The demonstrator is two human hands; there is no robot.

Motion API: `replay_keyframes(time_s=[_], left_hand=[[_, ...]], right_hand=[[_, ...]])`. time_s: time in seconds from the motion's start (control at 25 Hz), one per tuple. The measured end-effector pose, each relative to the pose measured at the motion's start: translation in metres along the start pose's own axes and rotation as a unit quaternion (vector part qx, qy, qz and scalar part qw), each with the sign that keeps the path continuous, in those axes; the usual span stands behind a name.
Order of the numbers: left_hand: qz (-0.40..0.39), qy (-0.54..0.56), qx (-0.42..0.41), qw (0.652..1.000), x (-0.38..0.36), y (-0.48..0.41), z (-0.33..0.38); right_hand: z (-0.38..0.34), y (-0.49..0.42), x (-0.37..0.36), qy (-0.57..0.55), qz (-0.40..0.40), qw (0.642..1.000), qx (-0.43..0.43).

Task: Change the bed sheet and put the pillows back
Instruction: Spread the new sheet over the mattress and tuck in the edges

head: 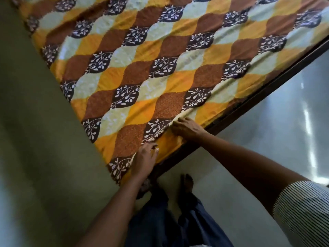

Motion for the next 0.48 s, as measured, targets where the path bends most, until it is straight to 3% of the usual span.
replay_keyframes(time_s=[0.12, 0.2, 0.36, 0.48], left_hand=[[0.035, -0.034, -0.006, 0.999, -0.003, 0.01, 0.007], [0.018, -0.098, -0.016, 0.995, -0.015, 0.013, 0.014], [0.041, -0.147, -0.005, 0.988, -0.015, 0.012, 0.016], [0.062, -0.102, 0.019, 0.993, -0.013, 0.017, 0.011]], right_hand=[[-0.002, 0.025, 0.001, -0.037, 0.029, 0.997, 0.058], [-0.004, 0.042, 0.007, -0.075, 0.038, 0.995, 0.055], [-0.005, 0.04, 0.007, -0.067, -0.016, 0.998, -0.001], [-0.005, 0.026, 0.0, -0.063, -0.077, 0.995, 0.0]])
Point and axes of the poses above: each hand's wrist, its own y-axis away from the middle knuckle, its own x-axis out of the back of the hand, z = x × y, the point moved 9 cm from there along -y, towards the middle knuckle, and after that the axes turned 1 degree about -z, right-handed, at the moved point
